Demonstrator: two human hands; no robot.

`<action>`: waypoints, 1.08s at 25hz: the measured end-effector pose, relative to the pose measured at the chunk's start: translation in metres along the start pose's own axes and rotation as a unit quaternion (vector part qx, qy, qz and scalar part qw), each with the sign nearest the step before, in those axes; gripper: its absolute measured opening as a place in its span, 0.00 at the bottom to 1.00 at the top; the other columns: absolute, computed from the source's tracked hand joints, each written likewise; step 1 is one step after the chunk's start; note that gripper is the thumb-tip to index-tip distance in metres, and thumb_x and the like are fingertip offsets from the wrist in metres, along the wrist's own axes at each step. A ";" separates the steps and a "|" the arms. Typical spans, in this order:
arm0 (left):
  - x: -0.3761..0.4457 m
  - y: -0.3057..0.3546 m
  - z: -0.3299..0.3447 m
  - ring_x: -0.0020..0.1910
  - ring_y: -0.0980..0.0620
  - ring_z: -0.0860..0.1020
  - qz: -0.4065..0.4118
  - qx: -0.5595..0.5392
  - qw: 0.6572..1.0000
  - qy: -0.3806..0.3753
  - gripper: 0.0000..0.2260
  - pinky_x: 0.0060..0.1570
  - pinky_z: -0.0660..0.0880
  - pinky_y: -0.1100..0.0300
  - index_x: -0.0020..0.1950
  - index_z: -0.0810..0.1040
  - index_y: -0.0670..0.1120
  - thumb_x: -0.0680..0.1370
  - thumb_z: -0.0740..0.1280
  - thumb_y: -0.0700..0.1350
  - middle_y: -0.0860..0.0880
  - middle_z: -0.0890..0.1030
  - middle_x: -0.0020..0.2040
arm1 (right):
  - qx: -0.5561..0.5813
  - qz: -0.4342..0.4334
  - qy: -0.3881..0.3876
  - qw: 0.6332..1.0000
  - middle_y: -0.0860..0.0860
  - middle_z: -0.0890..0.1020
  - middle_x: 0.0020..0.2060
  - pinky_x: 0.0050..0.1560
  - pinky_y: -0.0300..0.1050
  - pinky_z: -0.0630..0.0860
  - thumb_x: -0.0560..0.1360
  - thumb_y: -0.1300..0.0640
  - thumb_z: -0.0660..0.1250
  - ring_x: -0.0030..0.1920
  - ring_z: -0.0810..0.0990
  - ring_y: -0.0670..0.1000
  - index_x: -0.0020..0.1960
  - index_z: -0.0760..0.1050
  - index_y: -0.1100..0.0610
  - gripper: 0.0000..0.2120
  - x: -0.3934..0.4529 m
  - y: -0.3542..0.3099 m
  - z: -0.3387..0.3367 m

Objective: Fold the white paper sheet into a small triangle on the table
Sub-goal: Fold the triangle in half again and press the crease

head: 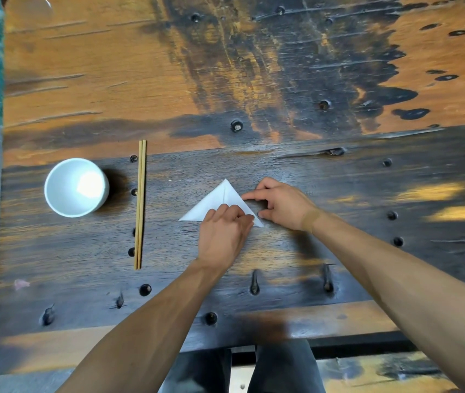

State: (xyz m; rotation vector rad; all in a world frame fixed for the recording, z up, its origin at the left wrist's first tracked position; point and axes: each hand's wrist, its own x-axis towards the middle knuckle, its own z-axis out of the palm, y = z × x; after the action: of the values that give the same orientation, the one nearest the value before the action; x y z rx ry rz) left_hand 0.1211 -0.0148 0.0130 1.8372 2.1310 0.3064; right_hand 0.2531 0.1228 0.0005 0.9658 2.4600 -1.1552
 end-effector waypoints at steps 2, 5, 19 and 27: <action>0.001 0.001 0.000 0.43 0.44 0.78 -0.012 -0.001 1.000 -0.007 0.09 0.42 0.73 0.51 0.51 0.85 0.47 0.80 0.66 0.47 0.48 0.82 0.45 | 0.026 0.013 -0.004 1.000 0.41 0.70 0.53 0.46 0.38 0.66 0.76 0.59 0.67 0.40 0.70 0.37 0.66 0.74 0.39 0.23 0.000 0.001 0.000; 0.004 0.003 0.000 0.46 0.45 0.77 -0.016 0.000 0.999 -0.031 0.11 0.46 0.72 0.50 0.55 0.84 0.47 0.82 0.62 0.48 0.48 0.82 0.48 | 0.095 0.032 0.005 0.995 0.41 0.72 0.49 0.47 0.34 0.65 0.77 0.61 0.64 0.41 0.71 0.36 0.59 0.79 0.40 0.18 0.002 -0.002 0.000; -0.011 -0.016 0.008 0.45 0.49 0.78 0.064 -0.005 0.998 -0.026 0.08 0.39 0.76 0.55 0.54 0.82 0.51 0.76 0.69 0.48 0.53 0.81 0.50 | 0.024 0.123 -0.007 0.992 0.41 0.78 0.32 0.40 0.41 0.70 0.72 0.47 0.73 0.37 0.75 0.43 0.39 0.80 0.48 0.07 -0.005 -0.017 0.002; -0.014 -0.021 0.007 0.46 0.49 0.79 0.084 -0.030 0.995 -0.038 0.06 0.38 0.78 0.53 0.52 0.83 0.48 0.77 0.69 0.46 0.52 0.81 0.53 | -0.044 0.153 -0.008 0.987 0.42 0.80 0.36 0.41 0.43 0.70 0.71 0.42 0.72 0.43 0.78 0.48 0.34 0.74 0.46 0.12 -0.012 -0.022 0.006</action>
State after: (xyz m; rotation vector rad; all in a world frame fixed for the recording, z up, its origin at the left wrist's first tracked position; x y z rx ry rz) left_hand 0.1063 -0.0321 0.0001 1.9639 1.9011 0.3298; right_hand 0.2473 0.1022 0.0156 1.2478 2.2289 -0.9398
